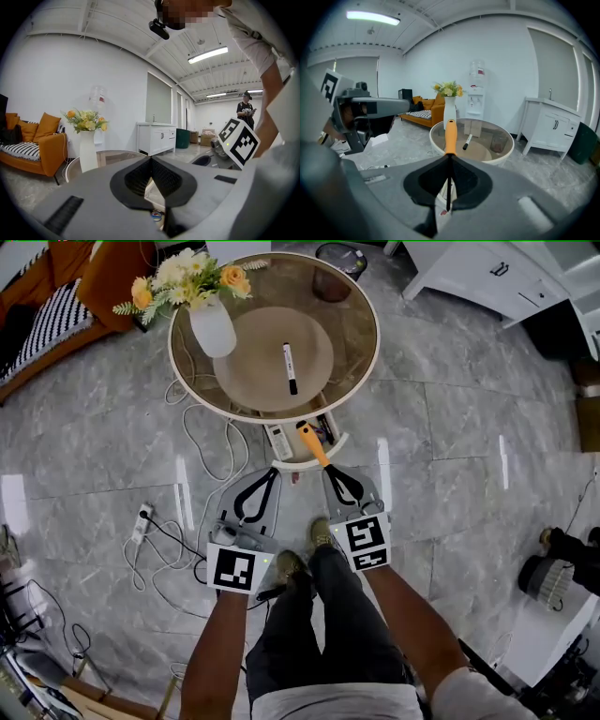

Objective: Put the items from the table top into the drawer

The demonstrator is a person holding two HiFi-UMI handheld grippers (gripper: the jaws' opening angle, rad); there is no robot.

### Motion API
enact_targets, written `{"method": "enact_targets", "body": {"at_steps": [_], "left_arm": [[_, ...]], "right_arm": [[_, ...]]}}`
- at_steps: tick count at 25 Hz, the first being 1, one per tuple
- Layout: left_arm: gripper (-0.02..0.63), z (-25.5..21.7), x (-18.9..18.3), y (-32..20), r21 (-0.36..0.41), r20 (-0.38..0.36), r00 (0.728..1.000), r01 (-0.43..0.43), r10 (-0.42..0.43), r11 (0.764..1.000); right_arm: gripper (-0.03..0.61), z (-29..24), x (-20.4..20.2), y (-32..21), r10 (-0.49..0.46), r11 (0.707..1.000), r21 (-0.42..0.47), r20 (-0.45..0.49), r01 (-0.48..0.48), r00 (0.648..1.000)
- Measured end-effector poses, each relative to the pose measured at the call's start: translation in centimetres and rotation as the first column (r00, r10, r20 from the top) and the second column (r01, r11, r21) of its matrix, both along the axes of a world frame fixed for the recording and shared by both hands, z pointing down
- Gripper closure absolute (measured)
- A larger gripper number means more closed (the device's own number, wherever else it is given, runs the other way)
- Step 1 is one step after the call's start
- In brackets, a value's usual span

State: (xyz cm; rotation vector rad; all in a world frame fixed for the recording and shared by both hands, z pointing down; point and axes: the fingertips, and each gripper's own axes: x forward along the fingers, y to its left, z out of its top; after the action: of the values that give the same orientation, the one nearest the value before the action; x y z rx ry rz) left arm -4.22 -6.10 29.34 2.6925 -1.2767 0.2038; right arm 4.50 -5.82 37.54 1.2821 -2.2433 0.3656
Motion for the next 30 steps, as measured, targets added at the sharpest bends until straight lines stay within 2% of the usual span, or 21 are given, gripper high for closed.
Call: {"method": "enact_targets", "body": {"at_steps": [5,10,30], "left_arm": [[0.614,1.4,-0.2,1.1,-0.010,-0.002,1.000,0.023,-0.023,1.000],[0.614,4.1,0.3,1.5,-0.008,0.000,0.999,0.045,-0.045,0.999],[0.614,19.6,2.9,-2.5,0.055,-0.004,0.994,0.108,-0.108,0.993]], "right_arm": [[0.565,2.3,0.4,2.7,-0.033,0.999,-0.030,-0.020,0.032,0.999],[0.565,6.0,1.0,3.2,-0.062,0.997,-0.049,-0.025,0.060,0.998],[0.565,23.2,2.7,-3.2,-0.195,0.981,-0.041,-0.088,0.192,0.977]]}}
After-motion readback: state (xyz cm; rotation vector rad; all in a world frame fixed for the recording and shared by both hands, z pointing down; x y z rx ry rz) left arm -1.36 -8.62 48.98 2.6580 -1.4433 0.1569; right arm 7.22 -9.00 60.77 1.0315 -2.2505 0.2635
